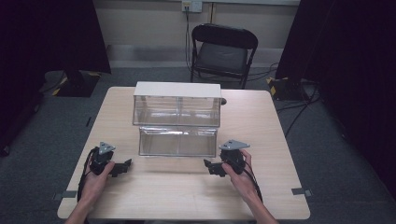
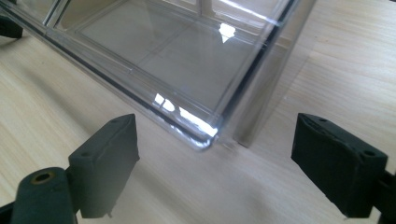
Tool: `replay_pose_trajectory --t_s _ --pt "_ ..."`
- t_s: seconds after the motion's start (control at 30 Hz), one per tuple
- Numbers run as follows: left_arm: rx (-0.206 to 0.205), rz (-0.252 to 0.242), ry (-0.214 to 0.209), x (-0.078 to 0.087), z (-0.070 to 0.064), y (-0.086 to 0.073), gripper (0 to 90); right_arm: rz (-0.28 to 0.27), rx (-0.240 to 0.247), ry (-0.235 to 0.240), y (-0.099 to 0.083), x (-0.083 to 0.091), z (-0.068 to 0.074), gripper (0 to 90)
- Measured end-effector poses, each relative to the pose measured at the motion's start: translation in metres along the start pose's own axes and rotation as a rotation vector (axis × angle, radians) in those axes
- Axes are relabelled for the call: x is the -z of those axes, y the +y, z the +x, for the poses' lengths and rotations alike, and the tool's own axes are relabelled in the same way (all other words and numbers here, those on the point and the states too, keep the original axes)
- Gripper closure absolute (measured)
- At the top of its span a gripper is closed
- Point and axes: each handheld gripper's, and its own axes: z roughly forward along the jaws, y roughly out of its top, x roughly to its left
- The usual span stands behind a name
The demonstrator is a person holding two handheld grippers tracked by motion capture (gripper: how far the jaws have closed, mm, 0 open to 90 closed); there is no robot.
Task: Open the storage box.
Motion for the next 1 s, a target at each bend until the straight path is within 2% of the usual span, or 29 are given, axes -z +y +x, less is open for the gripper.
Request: replay_pose_trajectory --t_s 0.3,0.7,0.87,1.0 --pt "0.0 0.0 0.0 0.0 0.0 0.0 7.4 -0.003 0.017 -0.001 0.002 -0.015 0.006 14.3" --pt "-0.001 0.0 -0.007 0.0 0.0 0.0 7.2 -0.009 0.011 0.017 0.006 -0.017 0.007 14.1" --pt "0.0 0.0 -0.007 0.0 0.0 0.0 7.2 -0.014 0.028 -0.01 0.007 -0.018 0.012 13.7" --pt "0.0 0.0 -0.007 0.0 0.0 0.0 7.2 -0.02 0.018 0.0 0.007 -0.017 0.011 13.4"
